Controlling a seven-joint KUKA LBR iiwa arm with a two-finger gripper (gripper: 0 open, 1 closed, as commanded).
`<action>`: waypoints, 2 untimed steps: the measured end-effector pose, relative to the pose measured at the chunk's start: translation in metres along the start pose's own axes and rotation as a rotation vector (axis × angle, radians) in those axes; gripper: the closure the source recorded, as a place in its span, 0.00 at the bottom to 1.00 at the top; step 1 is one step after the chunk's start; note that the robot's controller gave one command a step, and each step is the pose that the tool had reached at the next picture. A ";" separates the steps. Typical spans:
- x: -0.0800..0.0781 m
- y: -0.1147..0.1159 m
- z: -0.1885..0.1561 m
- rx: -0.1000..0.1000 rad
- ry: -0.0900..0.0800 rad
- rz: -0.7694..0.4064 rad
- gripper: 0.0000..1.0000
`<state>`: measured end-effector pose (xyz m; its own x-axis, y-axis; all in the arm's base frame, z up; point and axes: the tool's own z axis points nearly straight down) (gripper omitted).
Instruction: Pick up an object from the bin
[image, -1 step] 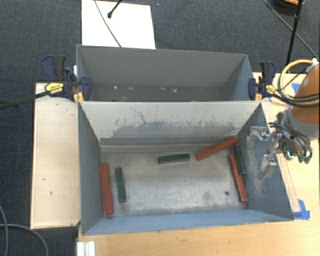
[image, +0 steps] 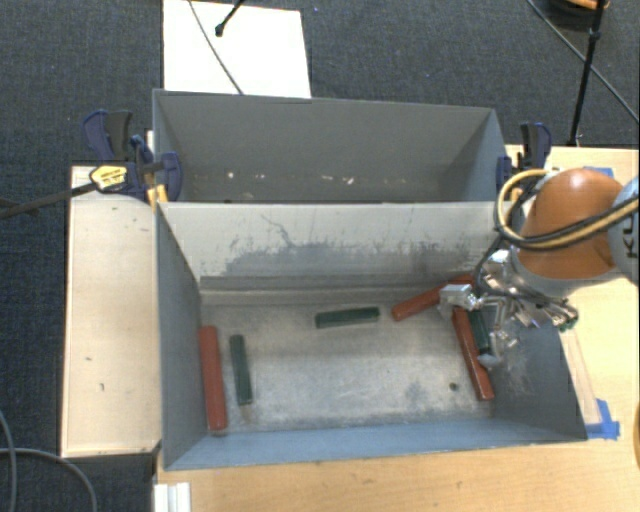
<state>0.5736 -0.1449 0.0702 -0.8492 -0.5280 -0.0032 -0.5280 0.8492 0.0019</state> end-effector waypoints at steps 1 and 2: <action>0.034 0.021 -0.031 -0.004 -0.006 -0.393 0.00; 0.001 0.020 -0.037 0.003 -0.002 -0.598 0.00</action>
Offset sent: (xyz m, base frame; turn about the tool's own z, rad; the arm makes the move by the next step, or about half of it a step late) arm -0.0418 -0.0064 0.0298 -0.3942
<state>0.5618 -0.1288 0.1069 -0.4046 -0.9145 -0.0042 -0.9145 0.4046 -0.0037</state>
